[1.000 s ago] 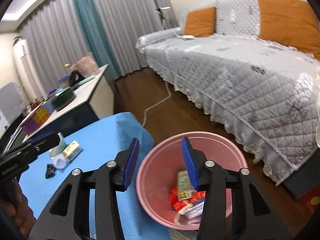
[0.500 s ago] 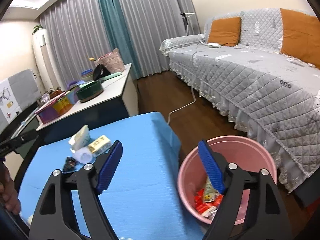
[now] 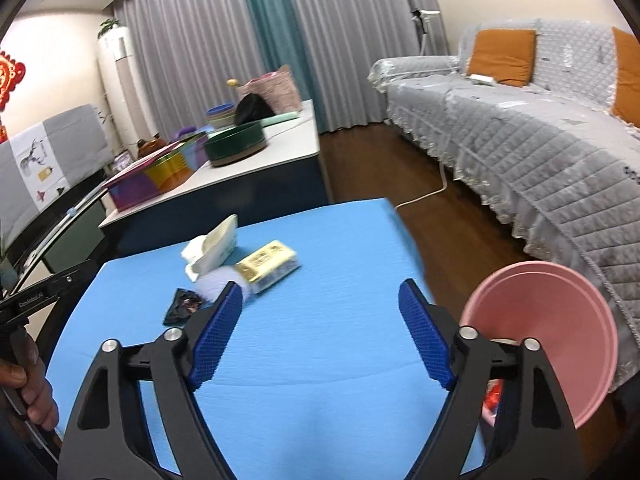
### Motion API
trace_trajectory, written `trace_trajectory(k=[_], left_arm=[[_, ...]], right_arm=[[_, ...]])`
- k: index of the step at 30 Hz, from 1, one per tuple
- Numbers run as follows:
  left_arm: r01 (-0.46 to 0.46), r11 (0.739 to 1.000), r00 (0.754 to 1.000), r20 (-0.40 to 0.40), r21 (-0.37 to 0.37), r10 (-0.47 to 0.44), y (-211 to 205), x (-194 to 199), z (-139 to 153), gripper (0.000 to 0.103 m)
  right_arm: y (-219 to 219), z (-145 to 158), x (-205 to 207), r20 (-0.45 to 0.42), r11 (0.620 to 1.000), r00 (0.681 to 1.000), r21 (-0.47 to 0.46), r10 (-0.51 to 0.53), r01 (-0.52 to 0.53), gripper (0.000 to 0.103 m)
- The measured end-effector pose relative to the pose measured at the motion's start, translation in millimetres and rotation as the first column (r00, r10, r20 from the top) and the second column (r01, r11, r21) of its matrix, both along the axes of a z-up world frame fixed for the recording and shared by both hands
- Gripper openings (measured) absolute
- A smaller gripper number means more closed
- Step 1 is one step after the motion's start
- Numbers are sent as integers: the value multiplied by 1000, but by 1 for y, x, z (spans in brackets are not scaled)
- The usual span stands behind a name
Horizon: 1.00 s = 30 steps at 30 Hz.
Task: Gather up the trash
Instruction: 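Move both open tools back to the trash on the table, then grasp the black plastic bag with the left tool while the right tool grasps the white foam net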
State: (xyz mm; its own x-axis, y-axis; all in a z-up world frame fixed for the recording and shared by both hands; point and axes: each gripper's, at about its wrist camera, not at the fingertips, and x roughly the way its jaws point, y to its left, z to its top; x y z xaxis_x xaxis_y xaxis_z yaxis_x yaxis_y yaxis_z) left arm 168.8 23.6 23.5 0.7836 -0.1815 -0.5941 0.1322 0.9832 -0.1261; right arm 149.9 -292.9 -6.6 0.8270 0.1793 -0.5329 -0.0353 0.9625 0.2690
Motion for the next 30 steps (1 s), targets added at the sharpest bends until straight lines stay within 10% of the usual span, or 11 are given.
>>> trace_trajectory(k=[9, 30], left_arm=[[-69, 998, 997, -24, 9, 69, 25, 11, -16, 34], [-24, 1000, 987, -158, 0, 23, 8, 67, -73, 38]], right_arm=[[49, -17, 29, -25, 988, 989, 67, 143, -141, 40], [105, -65, 106, -142, 961, 955, 134, 261, -243, 40]])
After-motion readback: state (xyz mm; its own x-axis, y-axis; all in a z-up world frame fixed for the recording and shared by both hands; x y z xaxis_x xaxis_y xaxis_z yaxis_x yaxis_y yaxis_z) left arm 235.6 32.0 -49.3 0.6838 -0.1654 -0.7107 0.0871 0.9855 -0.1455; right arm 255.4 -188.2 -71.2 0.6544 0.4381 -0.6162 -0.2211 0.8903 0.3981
